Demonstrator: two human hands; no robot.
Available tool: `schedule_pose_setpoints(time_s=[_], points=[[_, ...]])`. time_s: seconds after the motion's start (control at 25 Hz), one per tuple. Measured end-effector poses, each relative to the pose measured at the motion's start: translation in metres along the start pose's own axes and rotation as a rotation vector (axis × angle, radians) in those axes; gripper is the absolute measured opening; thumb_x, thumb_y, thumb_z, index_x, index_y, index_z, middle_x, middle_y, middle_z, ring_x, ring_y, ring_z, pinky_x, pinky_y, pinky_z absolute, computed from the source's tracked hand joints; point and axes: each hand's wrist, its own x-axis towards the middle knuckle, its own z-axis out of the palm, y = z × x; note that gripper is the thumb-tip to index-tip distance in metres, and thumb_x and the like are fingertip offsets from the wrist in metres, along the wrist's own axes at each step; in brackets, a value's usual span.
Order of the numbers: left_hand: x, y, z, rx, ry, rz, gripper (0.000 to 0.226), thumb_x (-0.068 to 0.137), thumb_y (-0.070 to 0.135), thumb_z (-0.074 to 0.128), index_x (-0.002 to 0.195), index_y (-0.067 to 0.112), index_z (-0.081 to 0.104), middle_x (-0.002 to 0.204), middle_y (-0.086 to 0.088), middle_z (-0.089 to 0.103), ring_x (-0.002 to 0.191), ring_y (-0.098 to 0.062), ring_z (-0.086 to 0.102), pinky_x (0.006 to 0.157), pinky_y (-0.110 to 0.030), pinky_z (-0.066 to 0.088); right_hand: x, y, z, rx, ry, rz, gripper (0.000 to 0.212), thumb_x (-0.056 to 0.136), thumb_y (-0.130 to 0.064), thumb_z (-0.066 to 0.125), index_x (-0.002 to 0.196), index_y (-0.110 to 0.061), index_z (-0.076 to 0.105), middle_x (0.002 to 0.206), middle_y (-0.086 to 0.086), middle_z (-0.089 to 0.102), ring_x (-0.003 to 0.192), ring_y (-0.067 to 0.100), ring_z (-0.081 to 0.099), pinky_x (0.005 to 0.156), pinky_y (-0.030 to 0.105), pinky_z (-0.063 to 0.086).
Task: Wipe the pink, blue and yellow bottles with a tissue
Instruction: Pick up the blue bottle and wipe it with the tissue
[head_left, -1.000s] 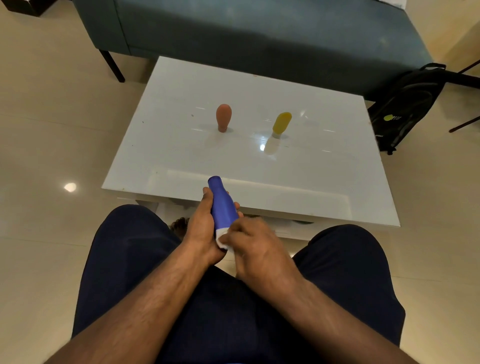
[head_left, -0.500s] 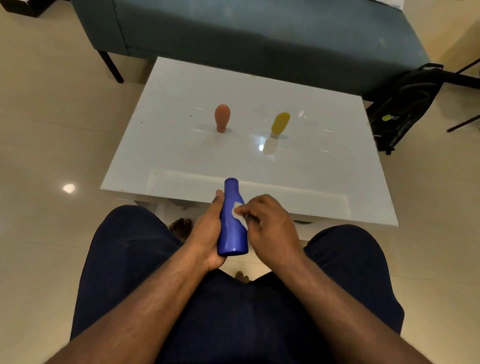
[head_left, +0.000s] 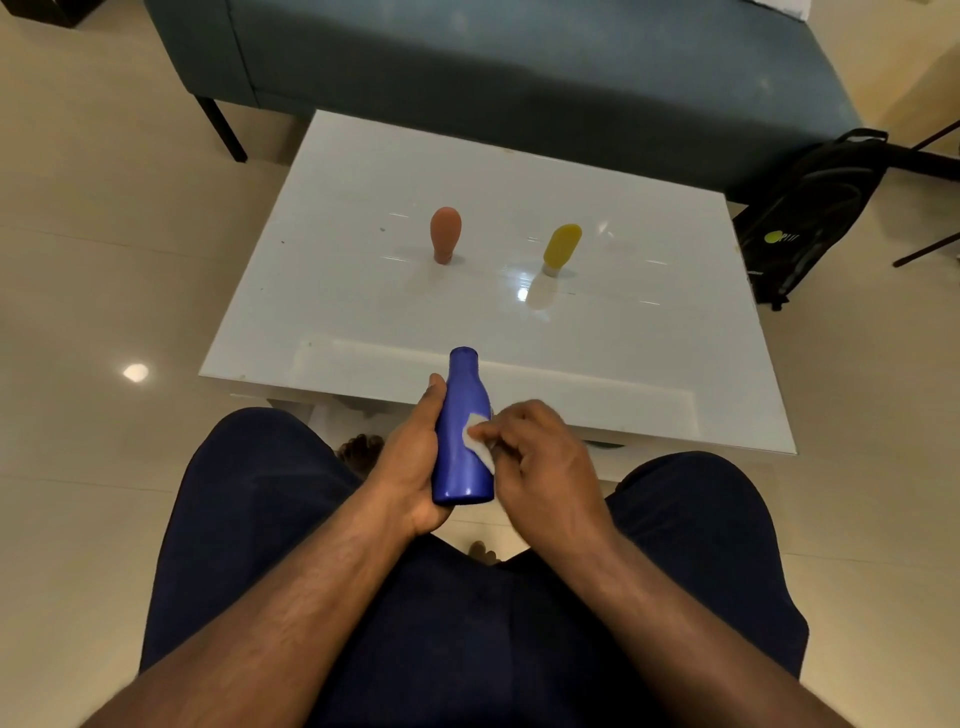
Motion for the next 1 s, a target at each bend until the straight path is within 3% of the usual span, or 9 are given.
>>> schedule_pose_setpoints(time_s=[0.24,0.48,0.64,0.8,0.92,1.0], points=[[-0.008,-0.006,0.005,0.064,-0.017,0.022,0.058,0.092,0.058,0.060,0.124,0.010,0.064,0.089,-0.011,0.073,0.071,-0.021,0.069,0.062,-0.035,0.057,0.050,0.004,-0.003,-0.015,0.065,0.081,0.015,0.092,-0.014,0.059,0.101,-0.017,0.071,0.099,-0.003,0.061,0.088,0.005,0.055,0.084,0.024,0.048],[-0.002,-0.001,0.000,-0.018,-0.009,0.028,0.056,0.093,0.061,0.056,0.124,0.017,0.071,0.095,-0.006,0.076,0.078,-0.021,0.073,0.071,-0.037,0.059,-0.009,-0.009,0.004,-0.047,0.034,-0.096,0.017,0.091,-0.013,0.060,0.105,-0.014,0.070,0.096,-0.002,0.057,0.082,0.010,0.056,0.071,0.020,0.047],[-0.007,-0.006,0.008,0.111,-0.070,0.041,0.057,0.093,0.061,0.057,0.124,0.015,0.069,0.105,-0.010,0.076,0.090,-0.024,0.072,0.081,-0.040,0.059,0.014,0.000,-0.007,-0.099,0.049,-0.036,0.015,0.093,-0.018,0.059,0.096,-0.009,0.072,0.091,0.001,0.057,0.076,0.012,0.055,0.070,0.025,0.048],[-0.015,-0.009,0.012,0.085,-0.144,0.025,0.054,0.097,0.058,0.050,0.122,0.015,0.068,0.103,-0.011,0.076,0.085,-0.024,0.074,0.074,-0.039,0.060,0.047,0.008,-0.013,-0.143,0.087,-0.004,0.013,0.092,-0.015,0.058,0.093,-0.009,0.070,0.093,0.001,0.057,0.081,0.016,0.056,0.072,0.032,0.049],[-0.015,-0.004,0.009,-0.029,-0.224,0.003,0.060,0.099,0.063,0.041,0.121,0.017,0.070,0.105,-0.012,0.075,0.088,-0.027,0.074,0.078,-0.044,0.060,0.041,0.003,-0.002,-0.170,0.071,-0.054,0.011,0.093,-0.018,0.058,0.094,-0.012,0.067,0.091,-0.003,0.055,0.077,0.011,0.052,0.064,0.028,0.044],[-0.014,-0.004,0.007,-0.033,-0.238,0.000,0.062,0.100,0.064,0.037,0.120,0.016,0.071,0.102,-0.011,0.075,0.085,-0.026,0.074,0.071,-0.041,0.061,0.032,0.004,0.001,-0.205,0.077,-0.089,0.010,0.094,-0.018,0.058,0.095,-0.012,0.066,0.089,-0.004,0.055,0.077,0.011,0.050,0.062,0.026,0.043]])
